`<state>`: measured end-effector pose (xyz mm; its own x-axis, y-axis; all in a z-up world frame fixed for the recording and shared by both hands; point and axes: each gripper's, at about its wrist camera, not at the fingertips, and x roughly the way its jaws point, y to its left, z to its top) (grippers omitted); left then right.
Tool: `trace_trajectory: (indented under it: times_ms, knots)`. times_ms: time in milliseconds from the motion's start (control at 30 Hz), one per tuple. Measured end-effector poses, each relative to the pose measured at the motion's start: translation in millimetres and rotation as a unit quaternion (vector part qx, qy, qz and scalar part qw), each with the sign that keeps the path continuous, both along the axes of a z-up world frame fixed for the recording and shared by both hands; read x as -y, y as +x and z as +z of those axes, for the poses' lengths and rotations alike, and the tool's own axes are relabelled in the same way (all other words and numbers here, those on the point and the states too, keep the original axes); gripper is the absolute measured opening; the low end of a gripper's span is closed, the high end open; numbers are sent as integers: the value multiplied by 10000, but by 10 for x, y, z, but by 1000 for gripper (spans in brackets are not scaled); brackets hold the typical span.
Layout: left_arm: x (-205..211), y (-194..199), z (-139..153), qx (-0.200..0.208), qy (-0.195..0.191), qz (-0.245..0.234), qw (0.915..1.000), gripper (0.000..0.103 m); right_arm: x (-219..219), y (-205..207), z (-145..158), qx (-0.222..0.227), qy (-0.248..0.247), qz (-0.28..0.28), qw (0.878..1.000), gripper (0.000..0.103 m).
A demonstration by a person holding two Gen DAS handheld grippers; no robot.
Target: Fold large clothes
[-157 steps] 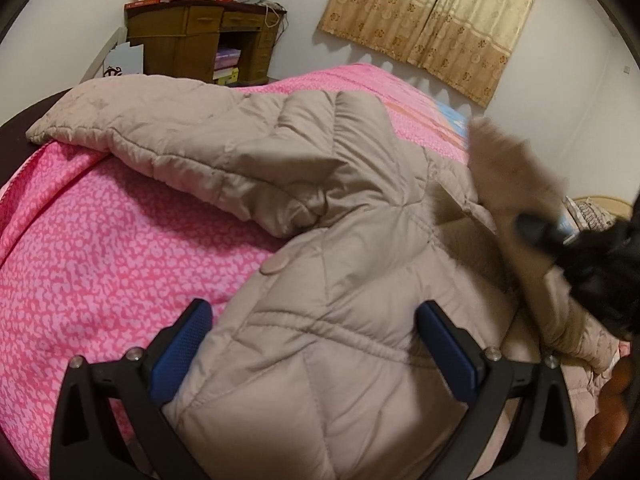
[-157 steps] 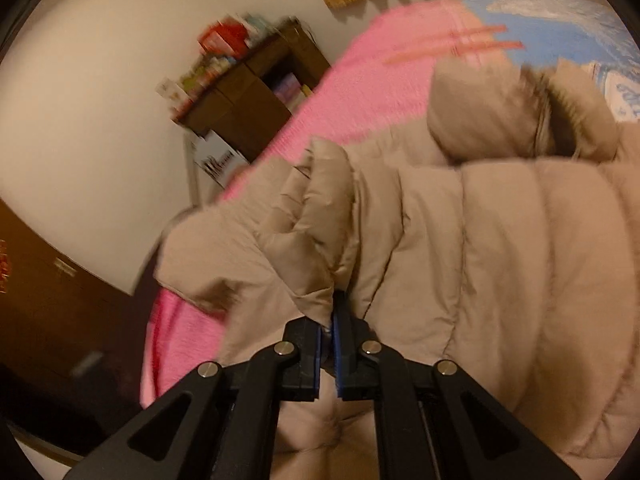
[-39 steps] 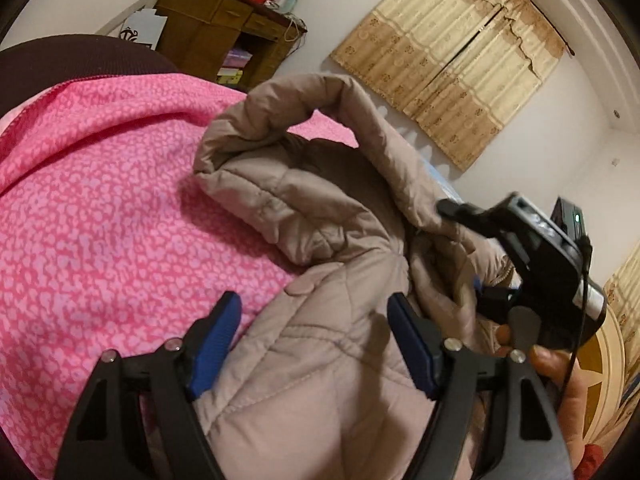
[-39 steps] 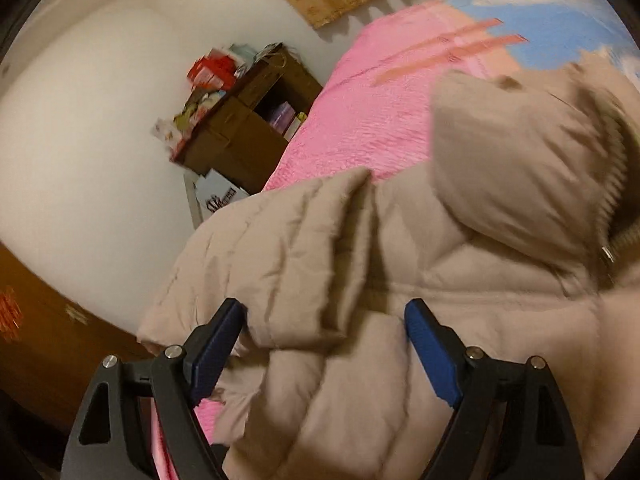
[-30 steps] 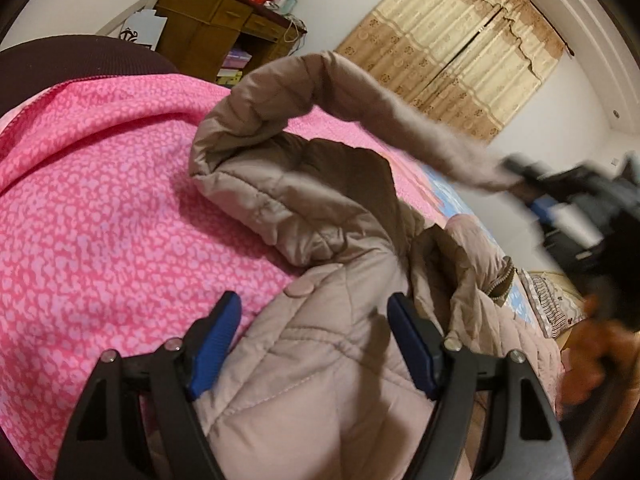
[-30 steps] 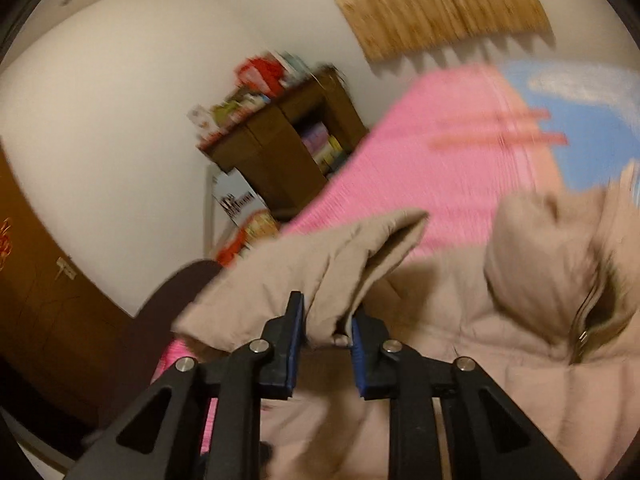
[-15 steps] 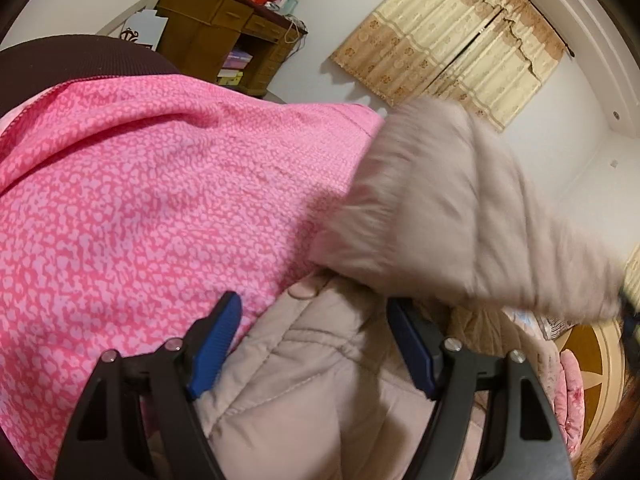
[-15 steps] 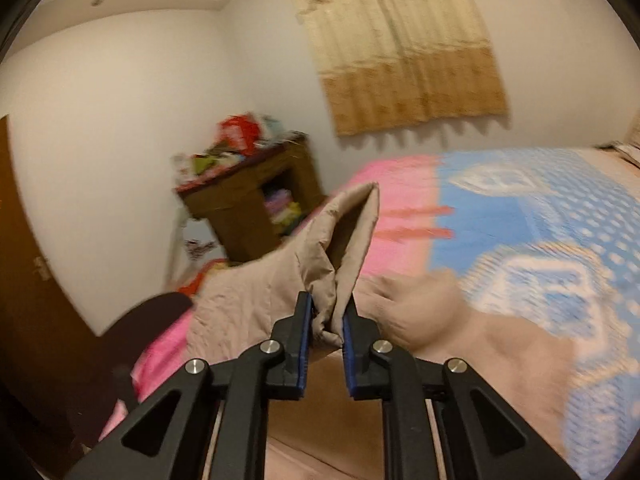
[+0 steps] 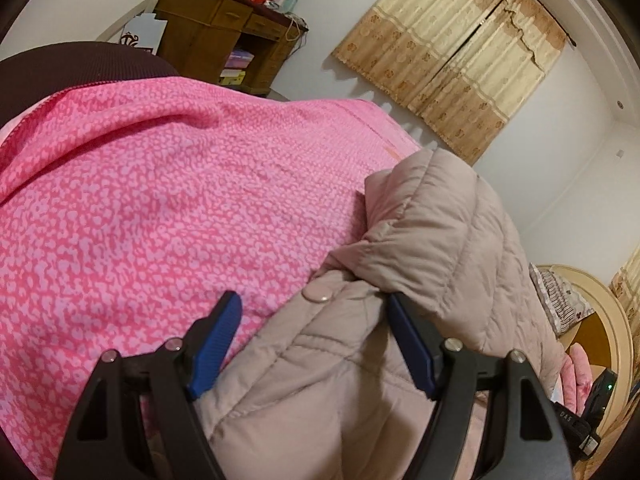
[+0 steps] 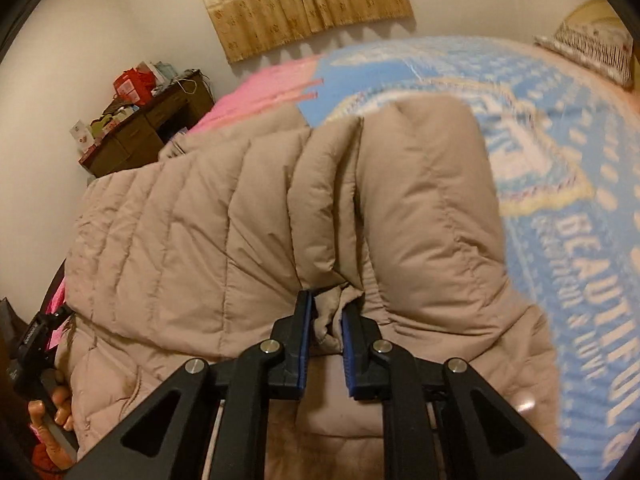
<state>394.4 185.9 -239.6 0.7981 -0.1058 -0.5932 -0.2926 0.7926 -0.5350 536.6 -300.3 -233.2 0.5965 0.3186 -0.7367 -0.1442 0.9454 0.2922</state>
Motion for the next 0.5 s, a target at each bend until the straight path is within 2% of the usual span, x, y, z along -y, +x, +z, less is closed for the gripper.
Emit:
trace_trajectory:
  times_ms: [133,200,233,300,333,367,433,500]
  knots:
    - [73,-50,151,-181,467,-92,9987,78,74,-35,158,-117,138,125,9998,15]
    - [102,-109,249,-166,731,-162,9971,78,161,-164,310,4,317,236,9992,17]
    - [104,-137,314,-186,889,-173,9957,78,192,-242,387,86,353,263,9990,22]
    - [78,-167,417,-196,1023,-169,9944,78,248,-372,539,309,390,270,9984,42]
    - [57,-178,485,-160,1050,-169,9942,78,278,-427,607,436,451,265,9977,62]
    - [48,-177,544,-127,1080,-164,9939,79,310,-470,673,555,523,255,9968,72]
    - [53,-119,689,-97,1235,-158,9922,80,318,-537,814,755,492,85,9959,72]
    - [88,-48,782,-43,1331,-168,9910,80,270,-527,950,990,161,-88,9949,72]
